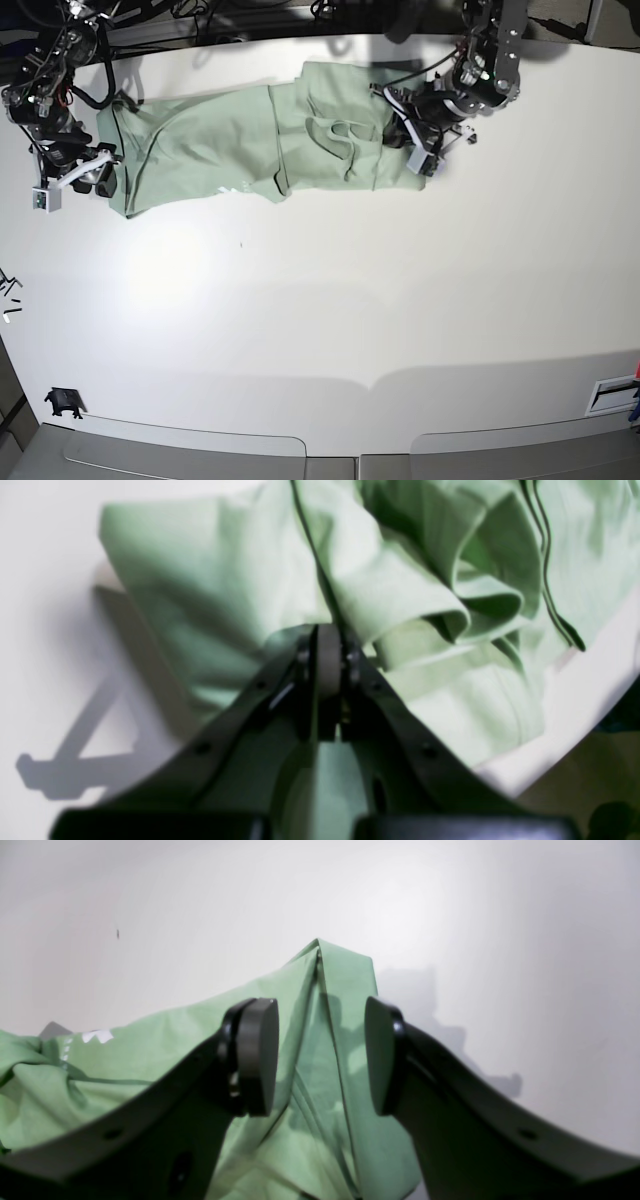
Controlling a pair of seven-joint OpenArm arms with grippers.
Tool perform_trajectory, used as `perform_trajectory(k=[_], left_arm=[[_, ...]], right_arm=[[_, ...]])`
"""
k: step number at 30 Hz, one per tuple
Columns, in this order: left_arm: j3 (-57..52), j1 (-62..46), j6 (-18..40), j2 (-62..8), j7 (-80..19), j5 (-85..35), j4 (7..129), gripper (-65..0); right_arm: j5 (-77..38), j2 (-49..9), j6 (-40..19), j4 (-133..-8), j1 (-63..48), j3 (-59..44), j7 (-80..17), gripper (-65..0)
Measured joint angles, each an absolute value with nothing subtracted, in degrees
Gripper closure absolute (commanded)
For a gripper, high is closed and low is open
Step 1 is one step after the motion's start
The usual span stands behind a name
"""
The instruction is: Fold the T-shirt properly
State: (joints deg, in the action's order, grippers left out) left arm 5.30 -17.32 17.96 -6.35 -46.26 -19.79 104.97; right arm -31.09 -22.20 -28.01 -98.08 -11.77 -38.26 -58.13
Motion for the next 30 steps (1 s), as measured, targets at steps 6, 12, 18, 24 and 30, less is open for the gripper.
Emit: perform_trajectory(k=[6, 12, 18, 24, 30], left_arm=[[8.29, -16.64, 17.96, -3.27, -46.26, -20.12, 104.97, 0.0], [15.88, -12.78, 17.89, -2.81, -43.79, -16.97, 104.92, 0.0], [19.16, -8.43, 15.62, -0.84, -39.51, -13.87, 104.81, 0.0], [19.07, -5.50, 15.62, -0.82, -43.07, -13.45, 105.01, 0.0], [19.07, -5.72, 15.64, -4.67, -45.45, -13.54, 108.84, 0.0]], right_arm=[[-31.38, -22.20, -28.01, -98.08, -11.75, -38.26, -58.13, -26.5], [-31.48, -22.20, -28.01, -98.08, -11.77, -38.26, -58.13, -26.5], [-31.46, -22.20, -28.01, -98.08, -11.77, -38.26, -58.13, -26.5], [-26.33, -23.09, -28.01, -98.08, -11.77, -38.26, -58.46, -26.5], [-18.06, -29.71, -26.04, -98.06, -11.90, -41.17, -58.35, -26.5]])
